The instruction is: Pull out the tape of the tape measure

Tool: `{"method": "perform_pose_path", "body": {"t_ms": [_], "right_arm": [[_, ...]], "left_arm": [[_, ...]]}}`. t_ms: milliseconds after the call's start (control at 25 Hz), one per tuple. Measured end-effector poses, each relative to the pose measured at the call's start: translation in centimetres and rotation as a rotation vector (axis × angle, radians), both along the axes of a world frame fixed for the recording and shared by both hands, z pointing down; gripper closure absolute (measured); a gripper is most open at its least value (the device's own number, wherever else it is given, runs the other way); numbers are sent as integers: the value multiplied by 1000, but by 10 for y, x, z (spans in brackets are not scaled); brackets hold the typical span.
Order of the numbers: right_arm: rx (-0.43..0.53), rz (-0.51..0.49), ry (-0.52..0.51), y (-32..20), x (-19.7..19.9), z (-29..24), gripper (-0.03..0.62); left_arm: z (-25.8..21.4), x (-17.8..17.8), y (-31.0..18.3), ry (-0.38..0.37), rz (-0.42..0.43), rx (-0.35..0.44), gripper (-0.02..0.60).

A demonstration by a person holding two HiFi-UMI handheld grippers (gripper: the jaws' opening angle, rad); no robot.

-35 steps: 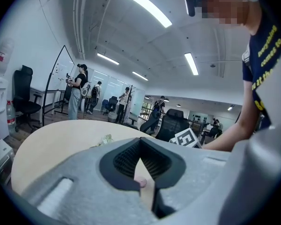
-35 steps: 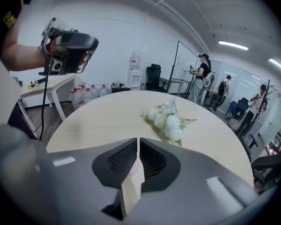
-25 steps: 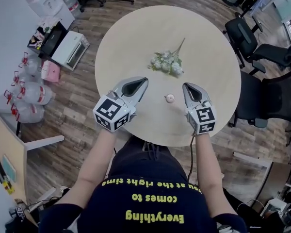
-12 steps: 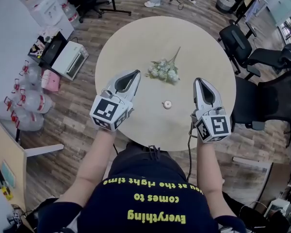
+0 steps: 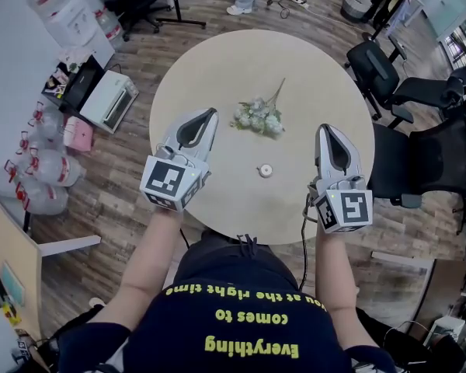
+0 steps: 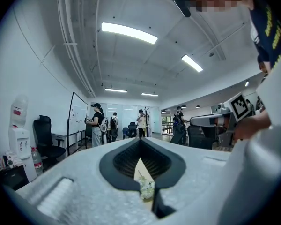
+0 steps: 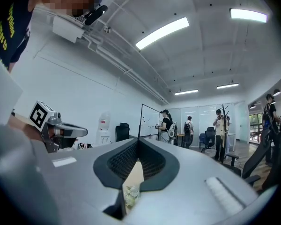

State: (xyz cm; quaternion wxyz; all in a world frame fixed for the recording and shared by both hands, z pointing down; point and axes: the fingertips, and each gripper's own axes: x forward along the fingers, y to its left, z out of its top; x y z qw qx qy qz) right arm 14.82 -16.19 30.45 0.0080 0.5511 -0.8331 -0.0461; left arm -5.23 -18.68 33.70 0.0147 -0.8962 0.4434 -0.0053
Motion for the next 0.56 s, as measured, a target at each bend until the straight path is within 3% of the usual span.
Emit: {"method": "perform_pose_path", "body": {"t_ms": [320,560], "right_arm": [[-21,15,-6,-7,1,5,579],[-15,23,77,-5,-2,7,571]], "left_arm": [[3,1,-4,-3,-14,2,581],[1,-2,-6,6,-60,31,581]]}}
